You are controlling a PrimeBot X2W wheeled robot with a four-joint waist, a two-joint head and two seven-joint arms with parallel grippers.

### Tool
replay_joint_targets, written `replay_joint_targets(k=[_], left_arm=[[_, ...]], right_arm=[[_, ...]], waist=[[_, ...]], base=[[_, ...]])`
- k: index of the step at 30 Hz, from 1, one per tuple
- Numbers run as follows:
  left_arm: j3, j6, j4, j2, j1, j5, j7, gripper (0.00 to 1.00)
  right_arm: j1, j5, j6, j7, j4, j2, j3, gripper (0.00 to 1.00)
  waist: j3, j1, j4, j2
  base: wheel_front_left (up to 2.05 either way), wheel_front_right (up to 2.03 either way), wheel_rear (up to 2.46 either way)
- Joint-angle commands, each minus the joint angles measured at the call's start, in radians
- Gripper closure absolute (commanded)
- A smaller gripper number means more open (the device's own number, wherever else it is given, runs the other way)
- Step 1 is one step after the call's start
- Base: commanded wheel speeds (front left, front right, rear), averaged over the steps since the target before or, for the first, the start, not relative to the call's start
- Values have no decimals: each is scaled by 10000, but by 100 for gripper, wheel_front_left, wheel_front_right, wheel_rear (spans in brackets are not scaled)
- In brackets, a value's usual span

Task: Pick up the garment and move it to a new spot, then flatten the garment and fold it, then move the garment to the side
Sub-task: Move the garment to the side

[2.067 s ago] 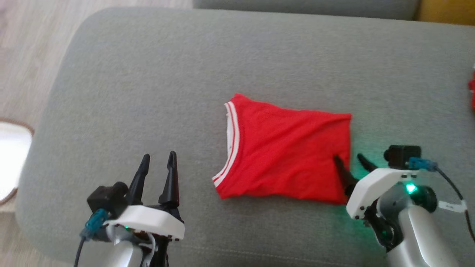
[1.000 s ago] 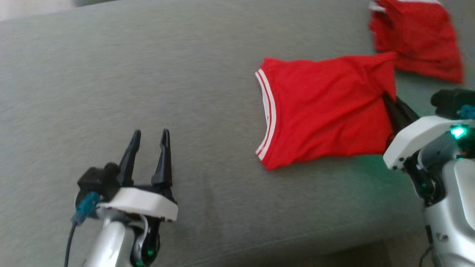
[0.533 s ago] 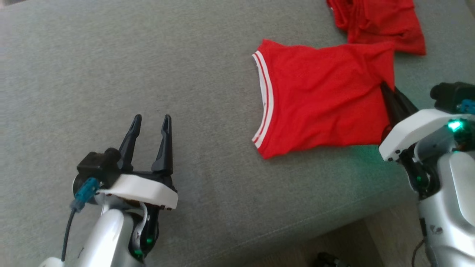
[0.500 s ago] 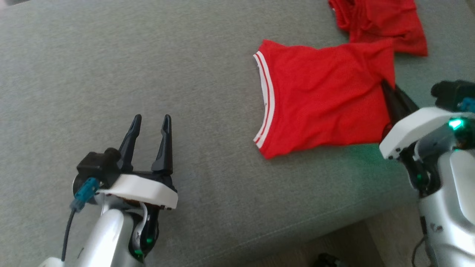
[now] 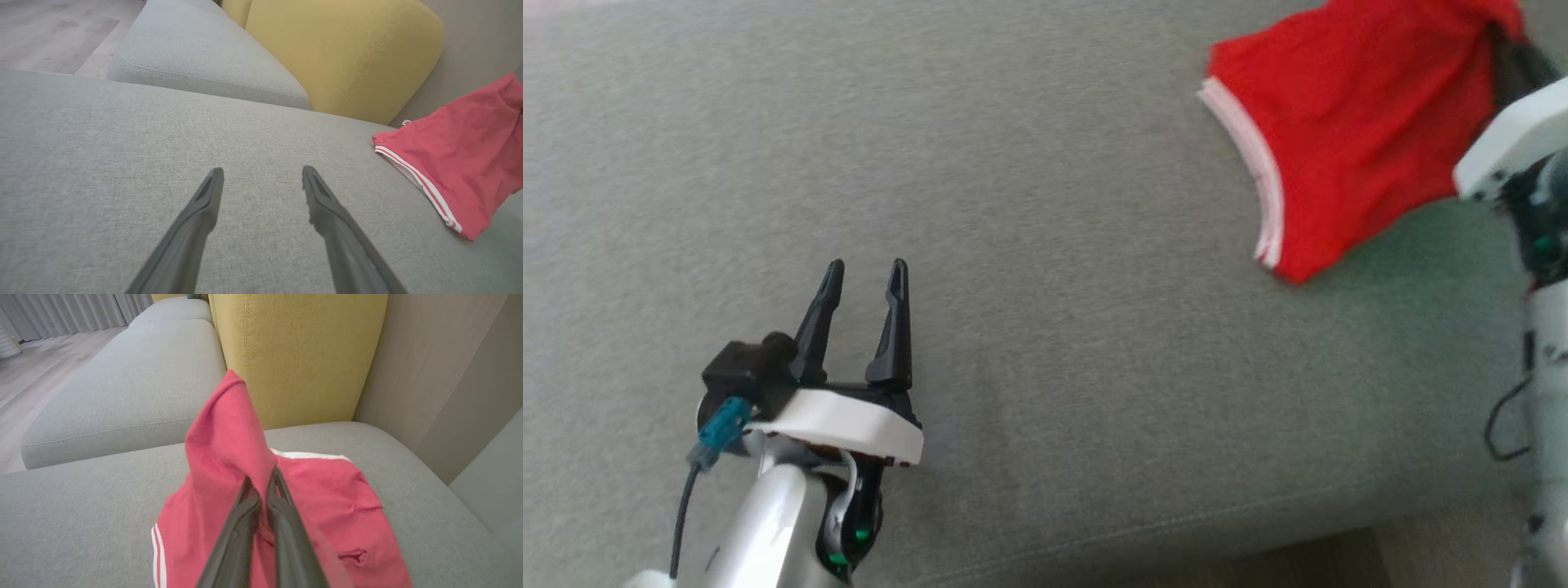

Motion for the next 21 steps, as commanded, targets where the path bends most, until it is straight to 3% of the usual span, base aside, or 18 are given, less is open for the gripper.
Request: replay_joint_targets(k=[1,21], left_arm=[[294,-29,-244,-19,-259,-54,-113,0],[152,-162,-22,-173,-207,11,-216,0]], right_arm=[[-666,-271,65,17,24,-250,-121,100],[-2849,-3251,65,-1286,2490,-1098,-3413,100]], waist=[[-53,0,315,0],[128,0,1168,0]], base=[[0,0,0],[0,0,0]])
